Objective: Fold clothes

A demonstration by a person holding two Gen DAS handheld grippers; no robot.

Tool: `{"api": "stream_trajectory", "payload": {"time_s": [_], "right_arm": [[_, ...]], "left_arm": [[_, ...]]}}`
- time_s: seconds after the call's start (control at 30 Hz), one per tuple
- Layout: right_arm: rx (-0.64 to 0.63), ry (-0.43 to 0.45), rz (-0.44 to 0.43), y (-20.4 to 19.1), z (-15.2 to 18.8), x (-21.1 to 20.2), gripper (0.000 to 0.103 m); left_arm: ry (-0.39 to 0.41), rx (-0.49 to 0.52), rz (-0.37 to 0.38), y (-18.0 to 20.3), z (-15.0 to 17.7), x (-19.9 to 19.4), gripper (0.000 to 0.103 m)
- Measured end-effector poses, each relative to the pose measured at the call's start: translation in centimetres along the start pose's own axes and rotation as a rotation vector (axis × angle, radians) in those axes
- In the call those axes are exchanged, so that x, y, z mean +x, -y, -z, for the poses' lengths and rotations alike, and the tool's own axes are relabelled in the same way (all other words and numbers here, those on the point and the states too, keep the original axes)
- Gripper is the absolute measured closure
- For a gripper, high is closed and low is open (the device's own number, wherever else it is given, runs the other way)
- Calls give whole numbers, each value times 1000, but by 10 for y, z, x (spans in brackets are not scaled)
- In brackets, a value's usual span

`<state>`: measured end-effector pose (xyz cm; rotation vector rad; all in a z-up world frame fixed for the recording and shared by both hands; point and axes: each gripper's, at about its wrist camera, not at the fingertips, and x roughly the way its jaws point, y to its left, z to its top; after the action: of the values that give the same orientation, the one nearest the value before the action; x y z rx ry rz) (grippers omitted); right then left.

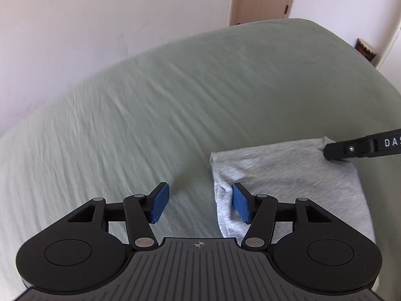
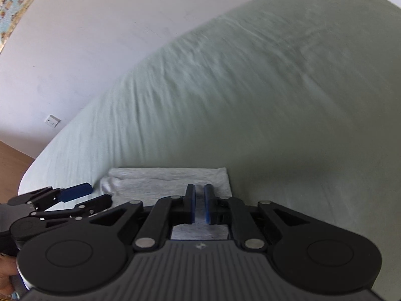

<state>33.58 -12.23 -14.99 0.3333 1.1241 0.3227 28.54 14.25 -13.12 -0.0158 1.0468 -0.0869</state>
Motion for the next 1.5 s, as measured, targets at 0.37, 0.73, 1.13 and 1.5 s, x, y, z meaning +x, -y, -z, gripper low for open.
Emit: {"api": "stream_trajectory", "payload": {"time_s": [0.37,0.73,1.13,1.5], "right_arm": [[-25,193,14,-1,20,-111,67],[-217,241,23,-55,138,-243,13],[-228,266,164,-79,235,-285,1],[-235,297,210,-88,259,-287,1]], "left_arm": [[61,-13,-90,-7,6,-88,42],[87,-28,-94,61,61,-245,40],[104,-8,-149,116,144,-274,39],[59,-15,-163,137,175,-262,39]]}}
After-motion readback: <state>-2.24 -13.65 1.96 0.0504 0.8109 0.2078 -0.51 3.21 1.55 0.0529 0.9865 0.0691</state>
